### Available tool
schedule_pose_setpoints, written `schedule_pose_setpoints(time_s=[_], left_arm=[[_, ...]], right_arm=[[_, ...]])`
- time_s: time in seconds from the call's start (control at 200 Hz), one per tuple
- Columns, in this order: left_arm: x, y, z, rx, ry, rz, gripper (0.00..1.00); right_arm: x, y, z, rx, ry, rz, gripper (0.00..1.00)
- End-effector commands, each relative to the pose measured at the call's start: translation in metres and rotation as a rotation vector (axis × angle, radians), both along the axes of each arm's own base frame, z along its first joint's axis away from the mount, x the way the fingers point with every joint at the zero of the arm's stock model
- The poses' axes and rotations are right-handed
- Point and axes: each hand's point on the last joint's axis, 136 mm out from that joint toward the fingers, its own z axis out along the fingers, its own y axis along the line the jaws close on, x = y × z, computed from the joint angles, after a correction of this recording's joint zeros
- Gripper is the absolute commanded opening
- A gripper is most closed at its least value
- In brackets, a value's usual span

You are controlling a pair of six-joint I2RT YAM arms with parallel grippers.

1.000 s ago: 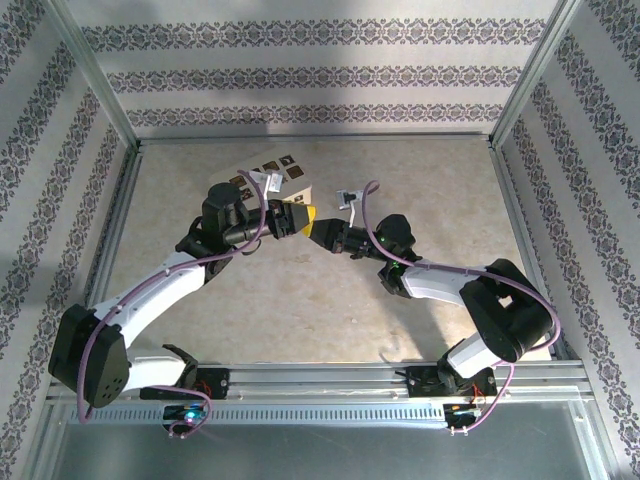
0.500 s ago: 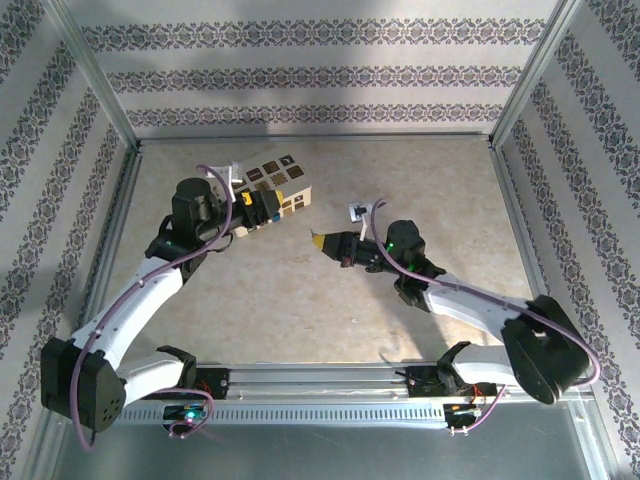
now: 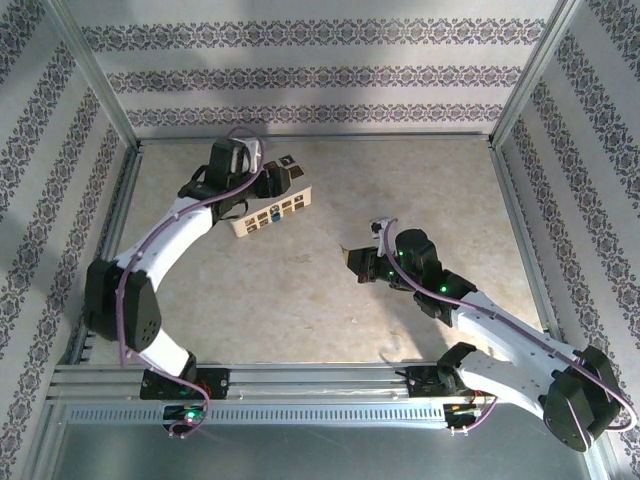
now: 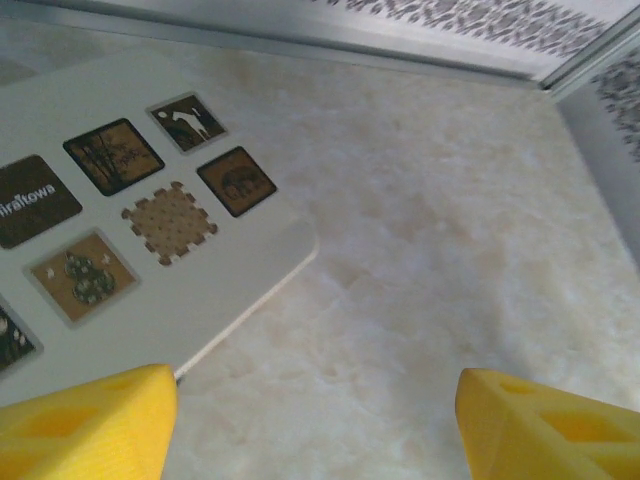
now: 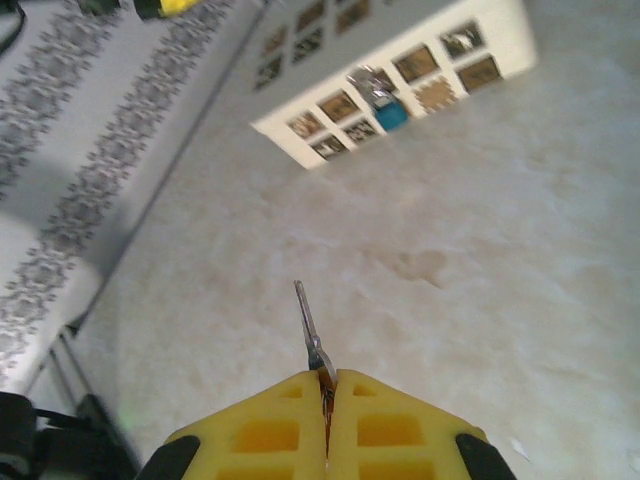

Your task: Unlock a padlock with a key

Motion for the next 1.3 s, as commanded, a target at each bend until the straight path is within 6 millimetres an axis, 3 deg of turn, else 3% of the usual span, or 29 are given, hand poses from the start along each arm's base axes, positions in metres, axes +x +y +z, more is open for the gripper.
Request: schedule_pose_setpoints(time_s=[0.0, 0.355, 0.605, 0.999, 1.299], left_arm=[[0.015, 0.008, -0.018, 0.107, 0.047, -0.003, 0.74], [0.073, -0.015, -0.054, 0.182, 0.156, -0.078, 0.72], [0.096, -0.028, -0.071, 0.244, 0.185, -0.088, 0.73], [0.101, -0.04, -0.098, 0.281, 0.228, -0.103, 0.73], [0.088, -0.052, -0.12, 0.308, 0.268, -0.132, 0.72]], right_arm=[[-0.001, -0.013, -0.006, -0.086, 0.005, -0.032, 0.01], [-0.007, -0.029, -0.005, -0.079, 0.018, -0.068, 0.01], [-0.017, -0.046, -0.006, -0.06, 0.027, -0.108, 0.01], [-0.025, -0.058, -0.011, -0.084, 0.048, -0.131, 0.01], [-0.021, -0.059, -0.013, -0.083, 0.061, -0.154, 0.01]])
